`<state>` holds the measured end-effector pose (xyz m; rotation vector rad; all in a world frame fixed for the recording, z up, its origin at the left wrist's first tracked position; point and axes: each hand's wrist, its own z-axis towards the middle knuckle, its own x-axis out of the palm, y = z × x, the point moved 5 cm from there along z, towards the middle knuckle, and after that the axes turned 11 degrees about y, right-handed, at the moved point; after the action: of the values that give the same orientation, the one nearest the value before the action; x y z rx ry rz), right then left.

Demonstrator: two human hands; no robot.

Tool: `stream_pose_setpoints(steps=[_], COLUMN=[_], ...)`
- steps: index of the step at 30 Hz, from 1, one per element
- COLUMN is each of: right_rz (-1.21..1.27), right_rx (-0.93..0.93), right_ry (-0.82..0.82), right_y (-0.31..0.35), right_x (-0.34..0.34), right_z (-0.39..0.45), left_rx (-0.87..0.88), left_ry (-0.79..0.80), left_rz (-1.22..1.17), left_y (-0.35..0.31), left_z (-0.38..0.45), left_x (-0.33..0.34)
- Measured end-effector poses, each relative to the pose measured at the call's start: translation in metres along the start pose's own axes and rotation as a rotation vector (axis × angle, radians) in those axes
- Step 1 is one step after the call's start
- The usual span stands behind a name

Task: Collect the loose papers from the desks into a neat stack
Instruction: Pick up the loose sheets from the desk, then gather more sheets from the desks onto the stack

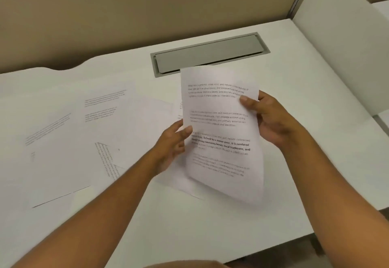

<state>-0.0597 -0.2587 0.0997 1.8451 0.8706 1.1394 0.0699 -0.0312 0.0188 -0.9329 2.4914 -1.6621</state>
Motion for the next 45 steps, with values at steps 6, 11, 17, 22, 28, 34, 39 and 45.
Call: stream_pose_setpoints(steps=[6,11,17,22,28,34,39,45], right_rz=[-0.236,-0.541,-0.23,-0.363,-0.36,-1.206,-1.379,-1.22], right_rx=[-0.025,-0.087,0.179,0.074,0.011,0.147,0.27,0.346], right_ry=[-0.108,-0.231,0.023,-0.077,-0.058,-0.114,-0.071,-0.149], right_y=[0.002,0.0,-0.024,-0.032,-0.027,-0.073,-0.11,-0.104], right_x=[-0.025,-0.014,0.022,0.041,0.062,0.036,0.04,0.032], right_z=[0.027,0.044,0.073,0.082,0.086,0.072,0.054,0.057], left_rx=[-0.044,0.024,0.047,0.047,0.076,0.141,0.159,0.184], left_ry=[0.032,-0.134,-0.148,-0.218,-0.295,-0.442,-0.496,-0.516], left_rz=[0.053,0.11,0.01,-0.026,-0.118,-0.185,-0.201,-0.223], left_y=[0.016,0.019,0.024,0.036,0.041,0.042,0.045,0.044], left_z=[-0.012,-0.03,-0.065,-0.086,-0.102,-0.125,-0.143,-0.157], left_x=[0.014,-0.01,-0.041,-0.058,-0.067,-0.098,-0.118,-0.124])
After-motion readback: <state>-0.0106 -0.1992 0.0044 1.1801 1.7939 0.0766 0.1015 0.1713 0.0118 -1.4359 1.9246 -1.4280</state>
